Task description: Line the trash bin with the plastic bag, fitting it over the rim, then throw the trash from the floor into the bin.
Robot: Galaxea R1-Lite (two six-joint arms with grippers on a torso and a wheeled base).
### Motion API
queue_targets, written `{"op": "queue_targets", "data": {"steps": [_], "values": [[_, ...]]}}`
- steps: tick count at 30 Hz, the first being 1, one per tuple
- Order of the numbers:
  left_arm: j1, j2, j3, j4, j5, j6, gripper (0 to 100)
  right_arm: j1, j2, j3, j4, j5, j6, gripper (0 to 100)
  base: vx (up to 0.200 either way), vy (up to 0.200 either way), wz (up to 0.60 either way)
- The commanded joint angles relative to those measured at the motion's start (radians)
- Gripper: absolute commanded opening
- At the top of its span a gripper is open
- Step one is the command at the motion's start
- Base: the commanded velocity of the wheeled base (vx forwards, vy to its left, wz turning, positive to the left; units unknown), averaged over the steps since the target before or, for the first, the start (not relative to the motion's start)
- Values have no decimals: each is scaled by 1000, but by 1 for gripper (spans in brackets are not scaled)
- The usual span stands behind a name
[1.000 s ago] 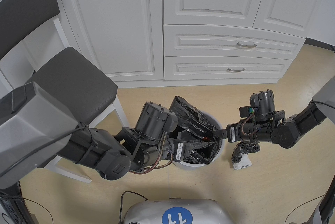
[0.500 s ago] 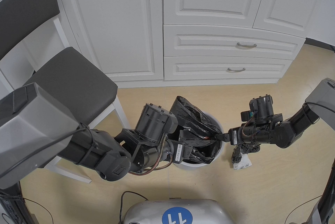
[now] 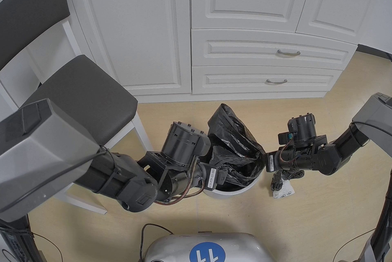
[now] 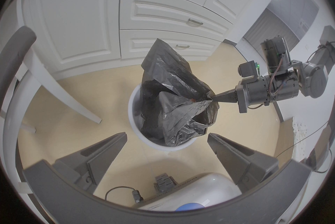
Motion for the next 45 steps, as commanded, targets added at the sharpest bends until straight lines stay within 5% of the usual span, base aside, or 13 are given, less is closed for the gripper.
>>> {"op": "queue_targets", "data": {"steps": [1, 10, 24, 25, 34, 45], "values": [[-8, 52, -46, -11, 0, 32, 100, 7, -2, 2, 0, 2, 0, 0, 0, 0, 0], [-45, 179, -216, 41, -11, 142, 100, 42, -32, 17, 0, 0, 3, 0, 0, 0, 0], [-52, 323, -357, 35, 5, 144, 100, 42, -50, 20, 1, 0, 13, 0, 0, 0, 0], [-51, 323, -357, 35, 6, 144, 0, 42, -50, 22, 0, 0, 13, 0, 0, 0, 0], [-23, 280, -310, 29, 93, 124, 0, 42, -51, 35, 1, -3, 3, 0, 0, 0, 0], [-45, 176, -187, 24, 205, -131, 0, 36, -140, 112, 11, -17, -72, 0, 0, 0, 0]]}}
